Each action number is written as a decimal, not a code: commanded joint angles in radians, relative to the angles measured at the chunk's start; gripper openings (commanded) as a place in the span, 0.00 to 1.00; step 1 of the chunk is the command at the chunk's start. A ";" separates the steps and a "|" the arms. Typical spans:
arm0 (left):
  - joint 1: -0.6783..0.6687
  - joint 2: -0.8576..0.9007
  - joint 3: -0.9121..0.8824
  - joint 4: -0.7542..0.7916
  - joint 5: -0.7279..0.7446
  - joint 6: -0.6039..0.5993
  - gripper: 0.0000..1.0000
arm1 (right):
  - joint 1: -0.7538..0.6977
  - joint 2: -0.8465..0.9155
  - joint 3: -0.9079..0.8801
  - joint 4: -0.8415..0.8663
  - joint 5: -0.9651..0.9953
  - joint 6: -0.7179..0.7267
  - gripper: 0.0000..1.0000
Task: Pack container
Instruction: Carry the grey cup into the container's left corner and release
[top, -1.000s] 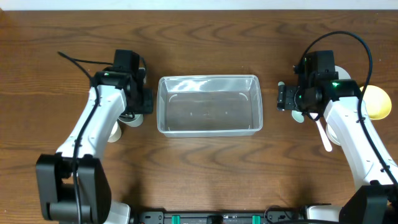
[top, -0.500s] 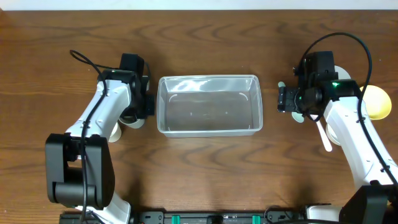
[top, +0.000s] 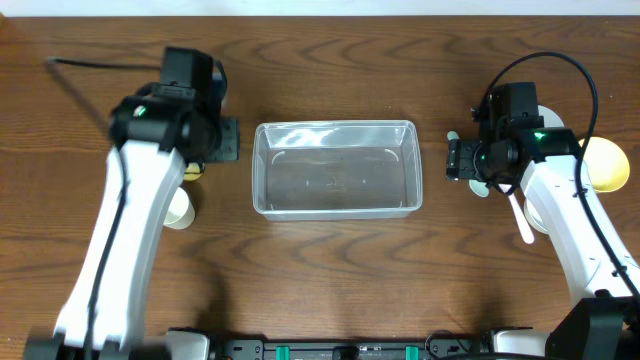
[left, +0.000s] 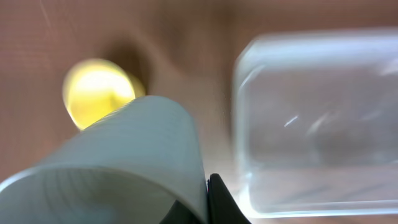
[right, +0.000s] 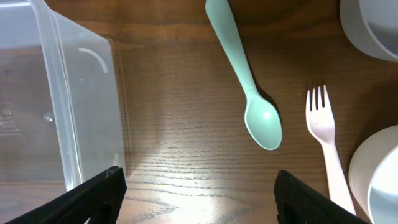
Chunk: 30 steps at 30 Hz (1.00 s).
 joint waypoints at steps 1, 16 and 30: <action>-0.066 -0.076 0.038 0.031 -0.013 0.021 0.06 | -0.011 -0.012 0.000 0.006 0.008 0.012 0.80; -0.262 0.209 0.037 0.072 -0.013 0.021 0.06 | -0.112 -0.012 0.000 -0.039 0.051 0.115 0.81; -0.257 0.524 0.037 0.100 -0.014 0.021 0.06 | -0.112 -0.012 0.000 -0.039 0.051 0.115 0.82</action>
